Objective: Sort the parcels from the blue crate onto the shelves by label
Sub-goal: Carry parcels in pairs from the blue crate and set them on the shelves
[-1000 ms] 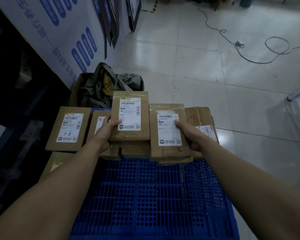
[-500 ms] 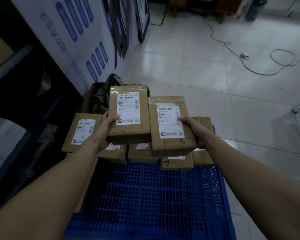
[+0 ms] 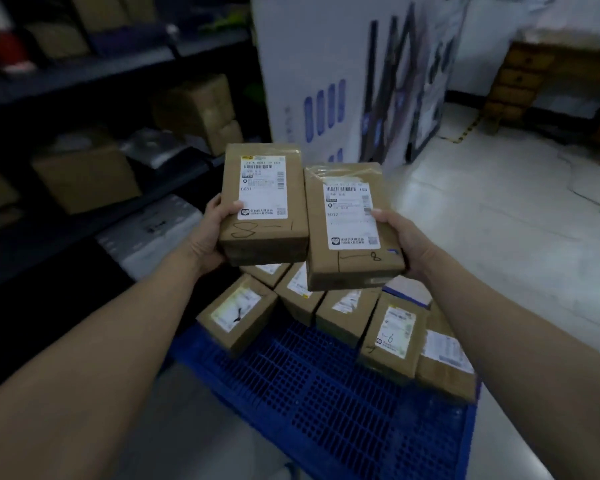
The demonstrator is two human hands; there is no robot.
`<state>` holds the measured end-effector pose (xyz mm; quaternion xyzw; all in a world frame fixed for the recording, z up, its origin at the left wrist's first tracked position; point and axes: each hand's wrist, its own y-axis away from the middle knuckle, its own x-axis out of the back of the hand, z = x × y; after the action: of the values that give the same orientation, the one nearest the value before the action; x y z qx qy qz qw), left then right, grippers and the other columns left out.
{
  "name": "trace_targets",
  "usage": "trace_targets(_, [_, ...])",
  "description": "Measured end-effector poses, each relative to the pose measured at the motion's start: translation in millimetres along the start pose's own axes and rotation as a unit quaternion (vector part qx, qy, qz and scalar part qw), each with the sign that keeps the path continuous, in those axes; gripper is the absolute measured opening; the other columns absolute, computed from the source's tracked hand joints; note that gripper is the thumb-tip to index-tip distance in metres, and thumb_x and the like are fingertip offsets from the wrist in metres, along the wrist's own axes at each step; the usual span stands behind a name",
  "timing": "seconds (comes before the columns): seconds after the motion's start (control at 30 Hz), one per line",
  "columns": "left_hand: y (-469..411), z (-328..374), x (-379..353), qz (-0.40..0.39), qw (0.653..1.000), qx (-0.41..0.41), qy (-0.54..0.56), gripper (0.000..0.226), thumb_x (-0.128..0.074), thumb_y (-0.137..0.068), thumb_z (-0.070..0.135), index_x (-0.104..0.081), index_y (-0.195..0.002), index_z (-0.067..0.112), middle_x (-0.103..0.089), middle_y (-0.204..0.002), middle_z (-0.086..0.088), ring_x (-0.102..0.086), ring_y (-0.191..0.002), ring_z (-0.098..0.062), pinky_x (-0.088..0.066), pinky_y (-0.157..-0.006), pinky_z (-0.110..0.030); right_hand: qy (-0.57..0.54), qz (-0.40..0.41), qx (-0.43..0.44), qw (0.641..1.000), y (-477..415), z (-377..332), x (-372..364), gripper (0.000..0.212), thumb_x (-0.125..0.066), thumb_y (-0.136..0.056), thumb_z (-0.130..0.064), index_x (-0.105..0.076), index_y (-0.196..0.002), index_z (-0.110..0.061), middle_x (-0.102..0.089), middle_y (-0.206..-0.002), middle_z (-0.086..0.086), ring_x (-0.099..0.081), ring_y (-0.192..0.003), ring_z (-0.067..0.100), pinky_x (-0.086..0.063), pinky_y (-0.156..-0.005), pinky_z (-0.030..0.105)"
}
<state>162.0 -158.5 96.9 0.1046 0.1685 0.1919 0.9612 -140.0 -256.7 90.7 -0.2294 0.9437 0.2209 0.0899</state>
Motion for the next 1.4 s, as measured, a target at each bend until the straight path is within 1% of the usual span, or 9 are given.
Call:
trace_targets(0.23, [164.0, 40.0, 84.7, 0.147, 0.984, -0.072, 0.064, 0.058, -0.06, -0.084, 0.025, -0.041, -0.139, 0.023, -0.06, -0.13, -0.013, -0.056, -0.12, -0.034, -0.044, -0.1, -0.053, 0.06, -0.155, 0.017, 0.986, 32.9, -22.9, -128.3, 0.04, -0.057, -0.091, -0.021, -0.053, -0.128, -0.007, -0.076, -0.089, 0.01, -0.073, -0.069, 0.023, -0.058, -0.053, 0.031])
trace_targets(0.37, [272.5, 54.3, 140.7, 0.241, 0.96, -0.119, 0.081, 0.053, -0.055, -0.088, 0.028, -0.043, -0.138, 0.017, -0.058, -0.132, -0.013, -0.053, -0.122, -0.034, -0.044, -0.1, -0.051, 0.091, -0.264, 0.022, 0.96, 55.6, -16.0, -235.0, 0.05, -0.059, -0.09, -0.02, -0.046, -0.137, -0.012, -0.065, -0.121, 0.019, -0.068, -0.094, 0.033, -0.058, -0.076, 0.046])
trace_targets(0.47, [363.7, 54.2, 187.3, 0.327, 0.929, -0.152, 0.089, 0.059, -0.059, -0.084, 0.029, -0.04, -0.139, 0.017, -0.058, -0.132, -0.014, -0.053, -0.122, -0.035, -0.044, -0.1, -0.052, 0.123, -0.348, 0.005, 0.929, 82.4, 8.3, -324.1, 0.052, -0.062, -0.088, -0.026, -0.047, -0.137, -0.014, -0.063, -0.126, 0.019, -0.06, -0.113, 0.04, -0.05, -0.091, 0.052])
trace_targets(0.77, [673.9, -16.9, 285.7, 0.542, 0.797, -0.224, 0.147, 0.074, -0.065, -0.073, 0.029, -0.037, -0.141, 0.017, -0.058, -0.131, -0.016, -0.055, -0.12, -0.036, -0.044, -0.101, -0.05, 0.2, -0.585, -0.063, 0.783, 268.5, 152.1, -580.2, 0.055, -0.064, -0.085, -0.033, -0.05, -0.135, -0.015, -0.067, -0.121, 0.016, -0.062, -0.112, 0.037, -0.053, -0.091, 0.05])
trace_targets(0.93, [816.2, -71.0, 305.8, 0.622, 0.722, -0.242, 0.183, 0.072, -0.065, -0.072, 0.031, -0.041, -0.139, 0.017, -0.058, -0.131, -0.016, -0.053, -0.123, -0.036, -0.039, -0.106, -0.052, 0.241, -0.678, -0.082, 0.689, 396.4, 227.4, -673.3, 0.055, -0.067, -0.083, -0.033, -0.05, -0.133, -0.018, -0.068, -0.12, 0.014, -0.068, -0.102, 0.032, -0.058, -0.079, 0.043])
trace_targets(1.03, [889.7, -96.5, 300.1, 0.674, 0.672, -0.247, 0.181, 0.071, -0.065, -0.072, 0.033, -0.042, -0.138, 0.02, -0.06, -0.13, -0.015, -0.054, -0.121, -0.037, -0.049, -0.093, -0.049, 0.247, -0.717, -0.105, 0.643, 470.3, 270.6, -715.3, 0.052, -0.064, -0.086, -0.03, -0.049, -0.134, -0.017, -0.067, -0.121, 0.015, -0.067, -0.103, 0.032, -0.059, -0.074, 0.041])
trace_targets(1.17, [979.6, -131.3, 283.2, 0.734, 0.596, -0.253, 0.205, 0.076, -0.065, -0.069, 0.036, -0.042, -0.139, 0.018, -0.058, -0.131, -0.014, -0.056, -0.117, -0.035, -0.05, -0.091, -0.047, 0.28, -0.76, -0.123, 0.574, 571.8, 331.4, -751.2, 0.054, -0.062, -0.088, -0.031, -0.045, -0.138, -0.017, -0.062, -0.128, 0.017, -0.059, -0.117, 0.038, -0.053, -0.088, 0.048])
trace_targets(1.27, [1019.7, -152.5, 267.4, 0.76, 0.556, -0.255, 0.218, 0.072, -0.065, -0.069, 0.034, -0.047, -0.136, 0.014, -0.061, -0.127, -0.016, -0.062, -0.104, -0.031, -0.055, -0.079, -0.04, 0.3, -0.782, -0.131, 0.53, 625.5, 366.9, -765.2, 0.057, -0.064, -0.087, -0.034, -0.045, -0.138, -0.019, -0.063, -0.127, 0.015, -0.061, -0.115, 0.037, -0.056, -0.081, 0.045])
trace_targets(1.4, [1065.3, -192.4, 245.9, 0.803, 0.468, -0.264, 0.257, 0.07, -0.064, -0.069, 0.036, -0.049, -0.134, 0.017, -0.062, -0.126, -0.014, -0.063, -0.099, -0.029, -0.054, -0.075, -0.037, 0.329, -0.817, -0.153, 0.448, 702.0, 418.1, -780.9, 0.061, -0.068, -0.083, -0.036, -0.045, -0.137, -0.021, -0.067, -0.121, 0.012, -0.066, -0.106, 0.034, -0.058, -0.071, 0.042])
